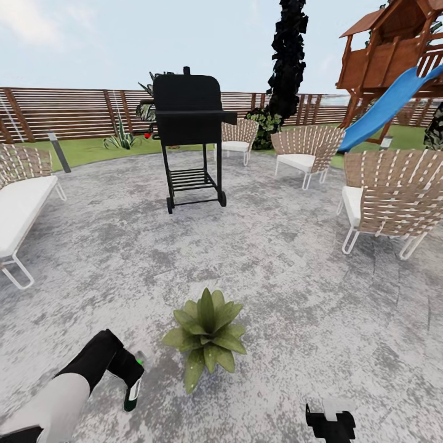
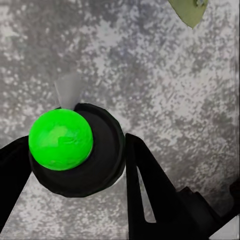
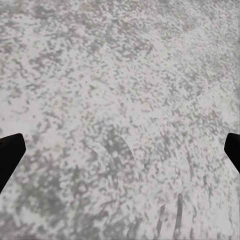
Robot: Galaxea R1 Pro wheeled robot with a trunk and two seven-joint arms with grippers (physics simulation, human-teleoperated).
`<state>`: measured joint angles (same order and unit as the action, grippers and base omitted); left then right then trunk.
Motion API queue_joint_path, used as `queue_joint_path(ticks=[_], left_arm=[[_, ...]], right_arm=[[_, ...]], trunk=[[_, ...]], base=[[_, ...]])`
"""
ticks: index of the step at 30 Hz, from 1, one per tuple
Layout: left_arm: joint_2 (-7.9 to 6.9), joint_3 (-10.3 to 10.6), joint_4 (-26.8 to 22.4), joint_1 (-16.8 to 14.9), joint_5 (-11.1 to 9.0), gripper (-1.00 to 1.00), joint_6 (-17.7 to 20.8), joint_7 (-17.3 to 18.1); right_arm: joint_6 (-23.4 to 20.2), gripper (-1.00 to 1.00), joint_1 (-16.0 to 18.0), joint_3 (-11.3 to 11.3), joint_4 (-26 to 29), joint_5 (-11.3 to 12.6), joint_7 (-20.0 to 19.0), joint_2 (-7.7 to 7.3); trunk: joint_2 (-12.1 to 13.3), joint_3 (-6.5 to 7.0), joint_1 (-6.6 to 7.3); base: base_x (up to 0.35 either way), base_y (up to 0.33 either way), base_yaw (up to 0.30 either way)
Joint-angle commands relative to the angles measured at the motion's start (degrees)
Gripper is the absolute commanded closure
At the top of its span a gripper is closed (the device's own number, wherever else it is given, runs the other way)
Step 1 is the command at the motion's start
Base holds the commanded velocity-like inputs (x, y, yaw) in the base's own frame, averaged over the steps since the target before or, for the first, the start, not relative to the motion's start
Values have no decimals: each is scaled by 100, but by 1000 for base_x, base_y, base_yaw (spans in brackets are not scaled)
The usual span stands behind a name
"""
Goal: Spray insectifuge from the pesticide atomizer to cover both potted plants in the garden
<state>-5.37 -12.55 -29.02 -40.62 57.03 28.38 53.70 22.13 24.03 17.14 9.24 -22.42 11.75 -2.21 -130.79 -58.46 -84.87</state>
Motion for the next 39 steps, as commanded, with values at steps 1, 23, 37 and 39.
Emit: queue_joint_path(ticks=[1, 23, 37, 39], left_arm=[[38, -16, -24, -5, 40, 100, 45, 90], [70, 426, -210, 52, 92, 100, 63, 526], [23, 443, -171, 77, 106, 100, 52, 445], [31, 437, -189, 74, 106, 100, 53, 437]], right_arm=[[19, -100, 5, 35, -9, -60, 21, 1], [19, -100, 5, 42, -256, -49, 49, -7], [21, -100, 5, 35, -256, -45, 56, -8], [20, -100, 5, 35, -256, -45, 56, -8]], trunk=[[-2, -5, 1], [-2, -5, 1], [-2, -5, 1], [-2, -5, 1]], base=[[0, 0, 0], [95, 93, 0], [7, 10, -111], [3, 3, -18]])
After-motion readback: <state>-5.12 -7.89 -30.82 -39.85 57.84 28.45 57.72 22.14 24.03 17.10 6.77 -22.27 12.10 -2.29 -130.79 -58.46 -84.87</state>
